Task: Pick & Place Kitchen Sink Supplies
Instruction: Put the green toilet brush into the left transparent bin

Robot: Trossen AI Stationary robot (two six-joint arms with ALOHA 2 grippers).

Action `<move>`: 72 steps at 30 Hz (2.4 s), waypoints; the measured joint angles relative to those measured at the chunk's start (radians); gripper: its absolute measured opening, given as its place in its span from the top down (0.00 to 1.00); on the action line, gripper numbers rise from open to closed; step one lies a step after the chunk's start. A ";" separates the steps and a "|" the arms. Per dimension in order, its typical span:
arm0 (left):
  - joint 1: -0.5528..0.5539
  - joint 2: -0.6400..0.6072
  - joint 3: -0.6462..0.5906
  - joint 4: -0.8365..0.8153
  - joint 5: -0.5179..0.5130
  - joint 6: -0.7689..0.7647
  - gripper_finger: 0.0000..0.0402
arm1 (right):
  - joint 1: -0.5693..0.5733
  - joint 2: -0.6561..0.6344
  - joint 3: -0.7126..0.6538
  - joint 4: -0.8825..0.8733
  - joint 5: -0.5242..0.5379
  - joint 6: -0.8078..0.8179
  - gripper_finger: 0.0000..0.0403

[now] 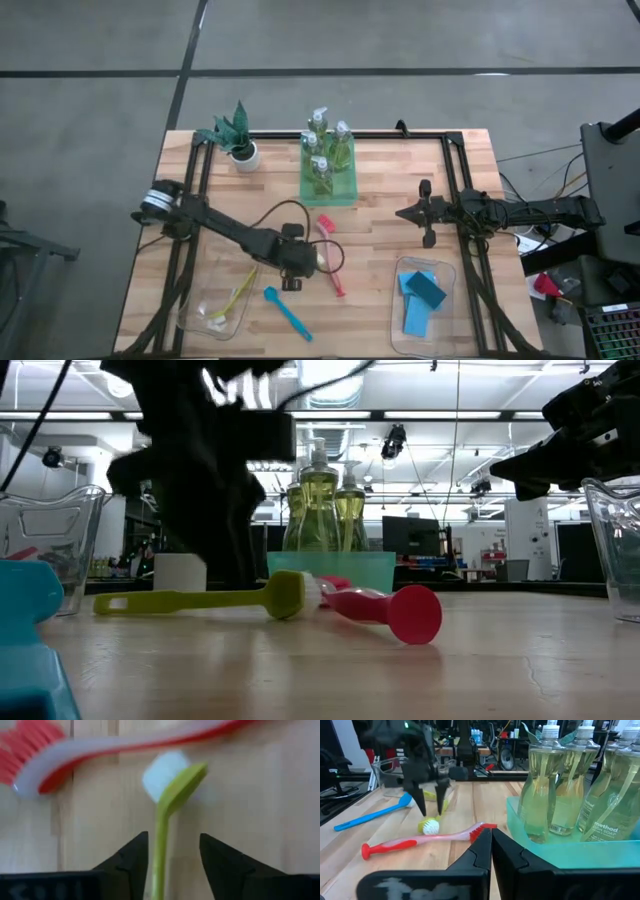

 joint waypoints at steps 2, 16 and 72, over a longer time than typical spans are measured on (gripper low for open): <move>0.008 0.026 0.000 -0.015 -0.004 -0.004 0.54 | 0.000 0.000 0.000 0.000 0.000 0.000 0.98; 0.014 0.042 0.000 -0.023 0.010 0.014 0.74 | 0.000 0.001 0.000 0.000 0.000 0.000 0.98; -0.589 -0.528 -0.107 -0.641 -0.226 -1.441 0.95 | 0.000 0.000 0.000 0.000 0.000 0.000 0.98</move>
